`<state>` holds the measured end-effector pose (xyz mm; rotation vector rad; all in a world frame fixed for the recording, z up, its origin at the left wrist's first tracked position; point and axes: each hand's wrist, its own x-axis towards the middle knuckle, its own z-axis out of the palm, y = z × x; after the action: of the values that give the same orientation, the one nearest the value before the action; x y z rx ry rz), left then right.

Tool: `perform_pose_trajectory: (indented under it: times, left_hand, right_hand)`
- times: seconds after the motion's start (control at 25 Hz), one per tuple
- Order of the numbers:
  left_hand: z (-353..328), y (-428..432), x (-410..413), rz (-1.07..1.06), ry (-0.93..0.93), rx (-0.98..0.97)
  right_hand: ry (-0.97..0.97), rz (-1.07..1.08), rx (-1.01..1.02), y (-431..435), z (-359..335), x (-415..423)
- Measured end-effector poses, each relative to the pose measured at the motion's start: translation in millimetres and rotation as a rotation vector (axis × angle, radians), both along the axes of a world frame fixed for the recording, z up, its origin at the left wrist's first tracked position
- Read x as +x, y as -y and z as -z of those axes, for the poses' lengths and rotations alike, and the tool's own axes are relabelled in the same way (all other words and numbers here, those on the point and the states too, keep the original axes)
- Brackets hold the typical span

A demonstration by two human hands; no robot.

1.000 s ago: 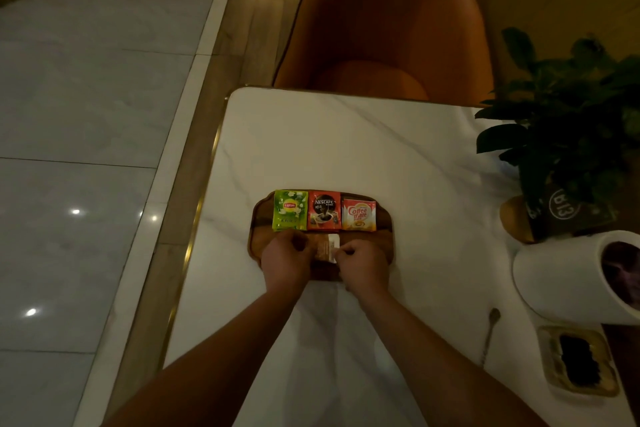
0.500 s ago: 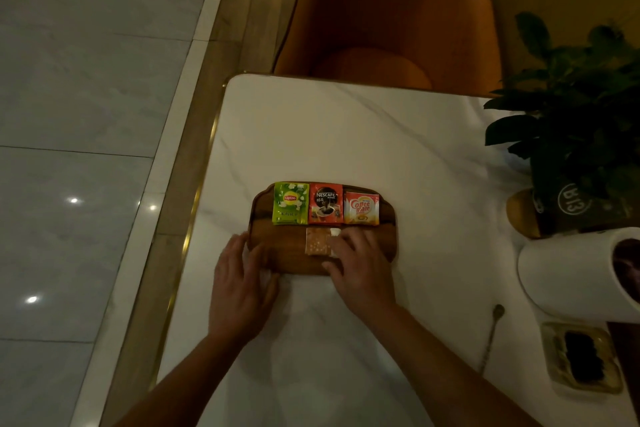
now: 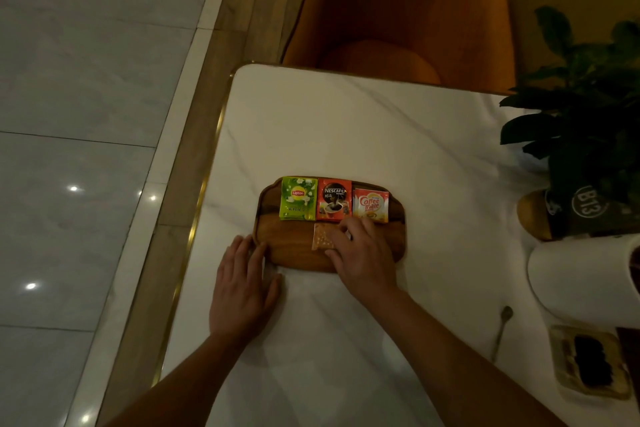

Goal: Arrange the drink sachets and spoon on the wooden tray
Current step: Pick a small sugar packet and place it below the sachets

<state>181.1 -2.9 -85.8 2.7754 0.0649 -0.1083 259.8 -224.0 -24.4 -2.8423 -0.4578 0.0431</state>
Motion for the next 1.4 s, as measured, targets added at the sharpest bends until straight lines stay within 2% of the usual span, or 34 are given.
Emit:
perform_pose_trajectory:
  times: [0.6,0.92,1.16,1.28,1.4]
  left_hand:
    - [-1.8,0.2,1.6,0.015,-0.011,0.016]
    - [-3.6,-0.6,2.2,0.017,-0.006,-0.001]
    - [-9.8,-3.3,2.4,0.015,-0.013,-0.08]
    - [-14.9,-5.0,4.0,-0.013,-0.011,-0.136]
    - [-17.5,-2.1,-5.7,-0.025,0.0,-0.093]
  right_hand:
    - [0.0,0.025,0.063,1.2,-2.6,-1.7]
    - [0.002,0.094,0.179,14.8,-12.3,-22.1]
    - [-0.056,0.312,0.351,53.4,-40.6,-62.9]
    - [-0.083,0.532,0.344,101.6,-48.8,-86.6]
    - [-0.201,0.796,0.289,157.6,-46.6,-116.6]
